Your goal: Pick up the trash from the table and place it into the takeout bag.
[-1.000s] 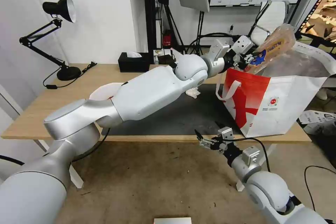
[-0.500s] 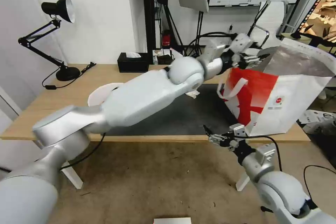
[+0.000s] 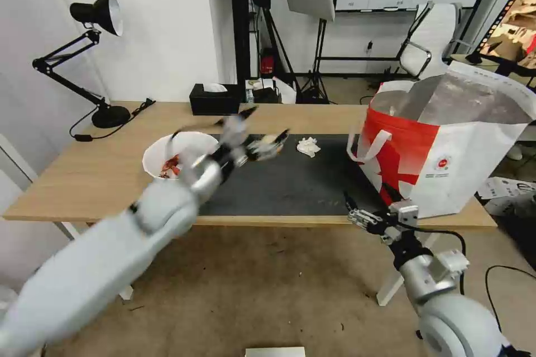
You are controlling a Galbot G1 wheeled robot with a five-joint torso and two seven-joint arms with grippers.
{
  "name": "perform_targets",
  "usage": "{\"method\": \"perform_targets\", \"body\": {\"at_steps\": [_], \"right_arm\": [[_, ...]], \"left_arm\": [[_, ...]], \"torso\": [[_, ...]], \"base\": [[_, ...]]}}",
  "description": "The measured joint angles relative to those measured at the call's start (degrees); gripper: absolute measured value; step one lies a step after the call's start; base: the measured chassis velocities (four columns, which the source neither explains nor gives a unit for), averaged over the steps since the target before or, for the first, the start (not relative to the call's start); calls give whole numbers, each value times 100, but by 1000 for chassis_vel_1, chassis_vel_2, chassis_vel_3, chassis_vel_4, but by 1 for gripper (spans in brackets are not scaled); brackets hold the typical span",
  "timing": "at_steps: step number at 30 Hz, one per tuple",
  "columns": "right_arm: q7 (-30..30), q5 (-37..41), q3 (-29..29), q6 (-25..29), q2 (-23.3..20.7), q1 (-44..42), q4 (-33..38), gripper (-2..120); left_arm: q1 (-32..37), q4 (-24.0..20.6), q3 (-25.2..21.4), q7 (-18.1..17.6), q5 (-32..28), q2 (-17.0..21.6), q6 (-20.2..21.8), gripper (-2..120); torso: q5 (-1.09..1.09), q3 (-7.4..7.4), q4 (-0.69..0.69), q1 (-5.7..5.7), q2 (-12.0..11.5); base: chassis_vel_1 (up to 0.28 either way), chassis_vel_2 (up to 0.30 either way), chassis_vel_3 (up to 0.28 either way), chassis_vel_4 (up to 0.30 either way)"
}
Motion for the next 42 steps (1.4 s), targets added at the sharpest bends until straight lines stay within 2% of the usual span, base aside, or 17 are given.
{"method": "perform_targets", "body": {"at_steps": [1,2,3,5,6,7,9,10,18,42], "right_arm": [[-33,-41,14,133,43,-43,-32,100],[-142,-187,53,502,163,-162,-138,100],[-142,-187,53,502,163,-162,-138,100],[-240,-317,80,754,264,-286,-242,100],[-290,-443,94,913,354,-410,-332,100],[-290,-443,94,913,354,-410,-332,100],[-307,-543,91,1001,424,-501,-422,100],[-331,-703,61,1047,512,-630,-586,100],[-403,-861,-47,979,622,-784,-807,100],[-492,-1003,-145,761,730,-802,-851,100]], "left_arm": [[335,-59,-224,-56,156,-105,-68,100],[1102,-177,-704,-115,497,-388,-232,100],[1102,-177,-704,-115,497,-388,-232,100],[1832,-242,-1163,-125,841,-740,-358,100],[2393,-249,-1472,-120,1160,-1078,-535,100],[2393,-249,-1472,-120,1160,-1078,-535,100],[2766,-181,-1664,-106,1429,-1327,-746,100],[3062,-50,-1797,-25,1624,-1569,-913,100],[3133,155,-1768,45,1837,-1815,-961,100],[3157,185,-1787,146,1811,-1848,-942,100]], "torso": [[1,0,-1,0,0],[1,0,-2,0,0],[1,0,-2,0,0],[3,0,0,0,0],[3,0,0,-1,0],[3,0,0,-1,0],[4,0,0,-1,0],[4,1,0,-1,0],[4,1,-2,1,-1],[4,1,-1,1,-1]], "base": [[0,0,0,0],[0,0,0,0],[0,0,0,0],[0,0,0,0],[0,0,0,0],[0,0,0,0],[0,0,0,0],[0,0,0,0],[0,0,0,0],[0,0,0,0]]}}
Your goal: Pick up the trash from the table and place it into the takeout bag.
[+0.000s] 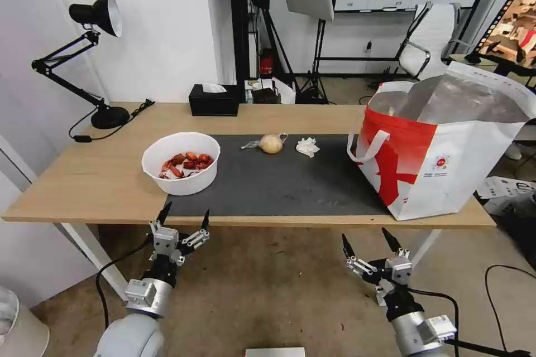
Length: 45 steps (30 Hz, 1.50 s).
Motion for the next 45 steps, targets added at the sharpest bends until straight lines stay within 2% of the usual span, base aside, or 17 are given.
{"method": "perform_targets", "body": {"at_steps": [6,12,13,16,18,19,21,23,24,25,27,28,31,32,34,43,45], "right_arm": [[5,63,-98,-64,-61,106,-43,100],[27,551,-609,-437,-432,895,-43,100],[29,817,-815,-613,-649,1366,-46,100],[32,1042,-1000,-713,-845,1758,-94,100],[99,1497,-1547,-928,-1287,2807,-409,100],[99,1497,-1547,-928,-1287,2807,-409,100],[297,1843,-2041,-1148,-1467,3686,-672,100],[380,1944,-2201,-1211,-1486,3956,-751,100],[620,2186,-2627,-1393,-1486,4576,-973,100],[620,2186,-2627,-1393,-1486,4576,-973,100],[1009,2354,-3076,-1617,-1387,5182,-1298,100],[1515,2476,-3510,-1866,-1190,5816,-1751,100],[1800,2571,-3717,-1992,-1038,6168,-2032,100],[2239,2780,-4005,-2186,-685,6815,-2597,100],[2471,2895,-4199,-2348,-381,7260,-3046,100],[3224,2952,-4460,-2995,554,8211,-4673,100],[3586,2993,-4403,-3312,803,8356,-5068,100]], "left_arm": [[1,-27,5,85,-53,41,12,100],[24,-27,-7,92,-46,44,13,100],[52,-37,-14,96,-22,8,13,100],[91,-71,-25,97,12,-36,13,100],[198,-131,-77,99,85,-111,13,100],[198,-131,-77,99,85,-111,13,100],[227,-140,-149,98,99,-117,13,100],[229,-141,-170,96,99,-116,13,100],[228,-142,-216,96,92,-101,13,100],[228,-142,-216,96,92,-101,13,100],[216,-140,-241,95,85,-81,14,100],[197,-122,-249,93,73,-69,18,100],[187,-117,-254,92,66,-66,20,100],[168,-99,-263,92,45,-66,23,100],[154,-78,-268,92,27,-66,23,100],[63,-18,-269,90,-60,-56,24,100],[54,-15,-281,90,-75,-54,23,100]], "torso": [[0,0,-1,0,0],[1,1,-1,0,0],[0,1,0,0,0],[-1,0,1,0,0],[1,1,1,0,0],[1,1,1,0,0],[0,1,1,1,0],[-1,1,0,1,0],[0,1,2,1,0],[0,1,2,1,0],[-1,1,0,1,0],[0,1,-1,0,0],[-1,2,0,1,-1],[0,2,1,2,-1],[-2,2,2,2,-1],[-1,1,1,2,-1],[-1,1,1,1,-1]], "base": [[0,0,0,0],[0,0,0,0],[0,0,0,0],[0,0,0,0],[0,0,0,0],[0,0,0,0],[0,0,0,0],[0,0,0,0],[0,0,0,0],[0,0,0,0],[0,0,0,0],[0,0,0,0],[0,0,0,0],[0,0,0,0],[0,0,0,0],[0,0,0,0],[0,0,0,0]]}}
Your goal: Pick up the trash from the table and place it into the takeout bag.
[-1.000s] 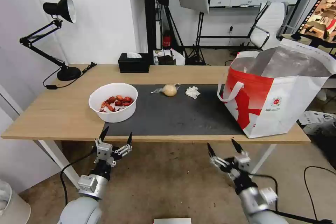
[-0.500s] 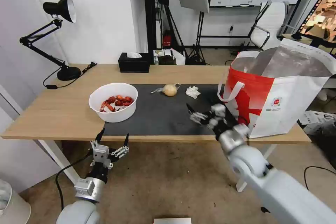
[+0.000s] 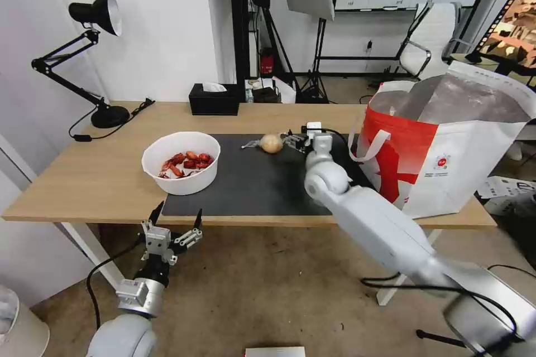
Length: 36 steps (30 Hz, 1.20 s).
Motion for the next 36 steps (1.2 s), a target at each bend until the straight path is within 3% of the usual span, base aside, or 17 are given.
{"method": "perform_targets", "body": {"at_steps": [26,36], "right_arm": [[144,597,125,-889,138,171,-265,100],[-607,619,169,-973,119,219,-555,100]], "left_arm": [[33,27,26,4,-5,-21,-8,100],[66,4,-4,5,1,-33,-4,100]], "torso": [[1,-1,-1,-1,1],[1,-1,-1,-1,1]], "base": [[0,0,0,0],[0,0,0,0]]}}
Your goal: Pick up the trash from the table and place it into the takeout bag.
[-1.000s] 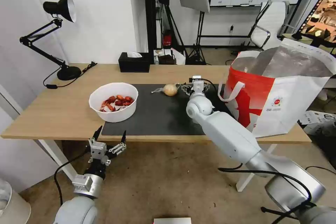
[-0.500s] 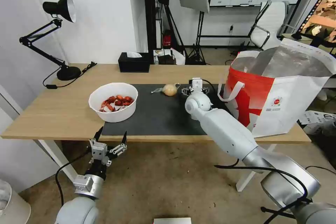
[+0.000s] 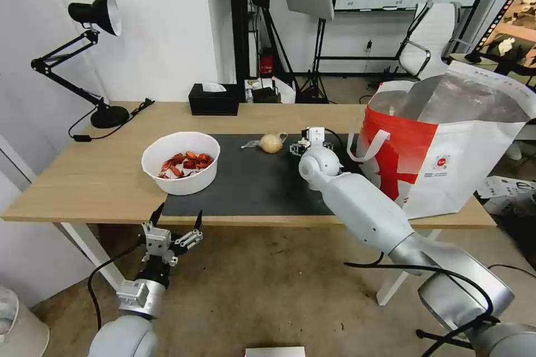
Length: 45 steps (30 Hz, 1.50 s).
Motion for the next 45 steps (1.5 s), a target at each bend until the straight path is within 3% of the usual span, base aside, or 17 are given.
{"method": "perform_targets", "body": {"at_steps": [5,8,10,14,25,27,29,30,37,42,45], "right_arm": [[-171,-38,33,36,55,35,-127,95],[-194,-33,46,59,78,37,-153,80],[-194,-33,48,63,79,36,-155,79],[-195,-7,67,96,70,-4,-160,58],[-141,92,82,127,-29,-113,-8,23],[-122,110,109,128,-60,-154,35,10],[-120,112,112,129,-66,-164,44,8],[-118,117,124,133,-84,-185,67,0],[-117,152,172,167,-132,-242,137,0],[-83,223,268,427,-363,-379,623,0],[-109,208,411,806,-860,-668,1996,0]], "left_arm": [[7,3,0,0,-2,-9,1,100],[5,13,18,-2,-3,-14,3,100],[5,14,20,-2,-3,-14,4,100],[-11,25,31,-5,-16,-7,6,100],[-45,48,101,-8,-26,9,9,100],[-56,50,127,-10,-26,9,12,100],[-58,50,131,-11,-26,8,13,100],[-58,53,138,-12,-27,7,14,100],[-56,56,142,-14,-27,7,14,100],[-45,31,164,-17,-27,2,16,100],[11,-75,125,-23,-27,8,17,100]], "torso": [[0,0,1,0,0],[0,0,1,0,0],[0,0,1,0,0],[0,0,1,0,0],[0,0,1,0,0],[0,0,0,0,0],[0,0,0,0,0],[0,0,1,0,0],[0,0,1,0,0],[0,0,1,0,-1],[1,0,1,0,0]], "base": [[0,0,0,0],[0,0,0,0],[0,0,0,0],[0,0,0,0],[0,0,0,0],[0,0,0,0],[0,0,0,0],[0,0,0,0],[0,0,0,0],[0,0,0,0],[0,0,0,0]]}}
